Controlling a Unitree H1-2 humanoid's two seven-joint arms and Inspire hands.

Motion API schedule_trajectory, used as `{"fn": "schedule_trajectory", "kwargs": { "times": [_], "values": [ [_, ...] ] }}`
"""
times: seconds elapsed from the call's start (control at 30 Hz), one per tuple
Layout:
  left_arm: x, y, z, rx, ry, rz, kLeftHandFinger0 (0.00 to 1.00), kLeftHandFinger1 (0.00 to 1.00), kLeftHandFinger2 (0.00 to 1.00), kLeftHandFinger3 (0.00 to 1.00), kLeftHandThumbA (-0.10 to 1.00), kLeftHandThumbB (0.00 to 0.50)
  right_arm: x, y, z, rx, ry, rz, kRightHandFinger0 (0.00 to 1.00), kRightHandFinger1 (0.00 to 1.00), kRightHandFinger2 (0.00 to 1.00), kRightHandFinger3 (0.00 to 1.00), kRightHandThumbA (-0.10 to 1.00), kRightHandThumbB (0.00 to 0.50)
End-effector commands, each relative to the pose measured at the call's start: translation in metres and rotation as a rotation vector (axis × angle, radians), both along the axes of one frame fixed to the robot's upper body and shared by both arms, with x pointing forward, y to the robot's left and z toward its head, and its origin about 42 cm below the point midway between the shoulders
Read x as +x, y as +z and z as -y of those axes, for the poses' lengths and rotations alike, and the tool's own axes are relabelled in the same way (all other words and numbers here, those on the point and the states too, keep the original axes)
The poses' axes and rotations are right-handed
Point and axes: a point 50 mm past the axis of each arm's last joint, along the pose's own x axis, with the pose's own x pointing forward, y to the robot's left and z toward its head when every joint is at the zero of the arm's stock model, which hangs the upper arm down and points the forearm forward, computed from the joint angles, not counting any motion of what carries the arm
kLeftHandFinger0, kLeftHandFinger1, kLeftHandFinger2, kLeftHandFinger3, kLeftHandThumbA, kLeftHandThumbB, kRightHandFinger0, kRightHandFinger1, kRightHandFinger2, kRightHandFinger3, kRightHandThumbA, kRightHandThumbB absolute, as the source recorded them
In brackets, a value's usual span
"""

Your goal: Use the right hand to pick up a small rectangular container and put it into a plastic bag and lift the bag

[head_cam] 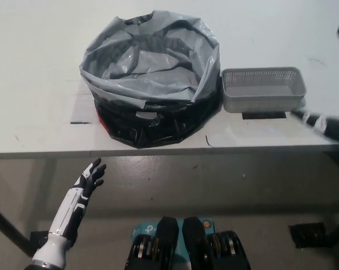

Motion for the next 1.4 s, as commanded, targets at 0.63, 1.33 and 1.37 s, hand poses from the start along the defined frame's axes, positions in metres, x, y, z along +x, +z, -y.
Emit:
{"fn": "schedule_trajectory", "kwargs": {
  "times": [0.63,1.33,1.37],
  "values": [
    [-0.009,0.008,0.007,-0.028,-0.021,0.071,1.0,1.0,1.0,1.0,1.0,0.306,0.224,0.143,-0.08,-0.729,-0.171,-0.86,1.0,1.0,1.0,1.0,1.0,0.437],
    [-0.005,0.013,0.007,-0.018,-0.032,0.075,1.0,1.0,1.0,1.0,1.0,0.309,0.238,0.136,-0.1,-0.98,-0.197,-1.029,1.0,1.0,1.0,1.0,1.0,0.461],
    [-0.005,0.013,0.007,-0.018,-0.032,0.076,1.0,1.0,1.0,1.0,1.0,0.307,0.238,0.136,-0.1,-0.98,-0.198,-1.031,1.0,1.0,1.0,1.0,1.0,0.472]
  ]
}}
